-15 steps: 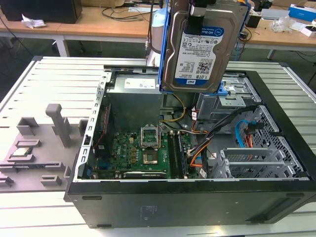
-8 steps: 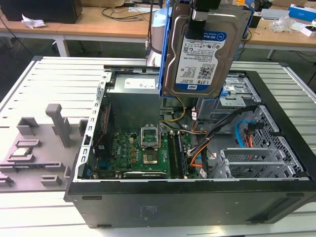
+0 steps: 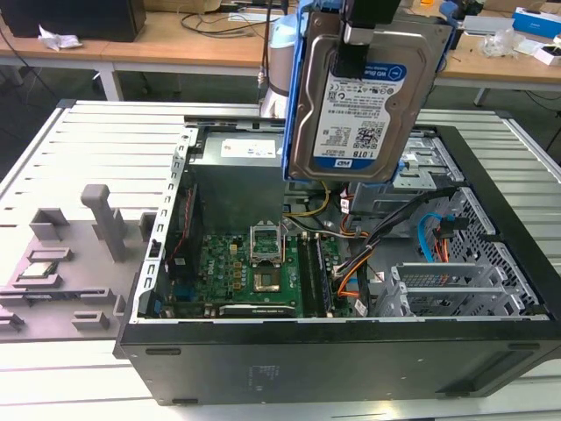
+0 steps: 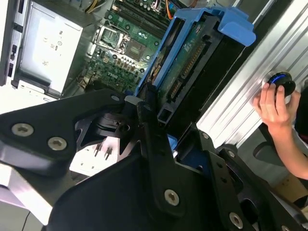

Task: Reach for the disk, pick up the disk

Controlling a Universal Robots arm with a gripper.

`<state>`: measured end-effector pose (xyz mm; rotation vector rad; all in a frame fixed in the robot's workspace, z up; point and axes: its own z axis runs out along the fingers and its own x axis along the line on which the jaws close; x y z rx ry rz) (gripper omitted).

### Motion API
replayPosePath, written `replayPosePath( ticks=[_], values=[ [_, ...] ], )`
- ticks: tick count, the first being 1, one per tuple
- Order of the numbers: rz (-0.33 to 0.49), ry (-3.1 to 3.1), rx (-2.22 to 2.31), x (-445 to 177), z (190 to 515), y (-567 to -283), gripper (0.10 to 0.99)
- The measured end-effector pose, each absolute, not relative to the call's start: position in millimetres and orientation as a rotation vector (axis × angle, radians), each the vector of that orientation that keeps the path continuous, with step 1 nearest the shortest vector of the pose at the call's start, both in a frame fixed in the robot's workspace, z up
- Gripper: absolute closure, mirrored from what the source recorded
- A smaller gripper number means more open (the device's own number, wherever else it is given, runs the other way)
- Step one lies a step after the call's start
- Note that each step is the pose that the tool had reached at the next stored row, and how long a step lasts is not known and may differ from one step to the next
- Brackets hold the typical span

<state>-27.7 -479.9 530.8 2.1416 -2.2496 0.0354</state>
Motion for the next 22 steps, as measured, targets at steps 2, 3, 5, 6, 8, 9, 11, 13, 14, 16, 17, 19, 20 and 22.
replayPosePath(
  ticks=[2, 3, 5, 6, 8, 9, 11, 13, 14, 16, 17, 19, 20, 22],
  values=[
    [0.037, -2.249, 2.141, -27.7, 530.6, -483.4, 0.722],
    [0.038, -2.249, 2.140, -27.7, 530.4, -485.8, 0.722],
    [0.038, -2.248, 2.140, -27.6, 530.2, -488.3, 0.722],
    [0.039, -2.248, 2.140, -27.6, 530.1, -489.3, 0.722],
    [0.040, -2.248, 2.139, -27.7, 529.7, -493.5, 0.722],
    [0.040, -2.248, 2.139, -27.7, 529.4, -495.6, 0.722],
    [0.040, -2.248, 2.139, -27.7, 529.2, -498.0, 0.722],
    [0.040, -2.248, 2.139, -27.7, 528.7, -502.0, 0.722],
    [0.041, -2.248, 2.139, -27.7, 528.6, -502.9, 0.722],
    [0.041, -2.248, 2.139, -27.7, 528.4, -505.1, 0.722],
    [0.041, -2.248, 2.138, -27.7, 528.2, -506.6, 0.722],
    [0.041, -2.248, 2.138, -27.7, 527.7, -510.5, 0.722],
    [0.041, -2.248, 2.138, -27.6, 527.6, -512.2, 0.722],
    [0.042, -2.248, 2.138, -27.6, 527.2, -516.4, 0.722]
  ],
)
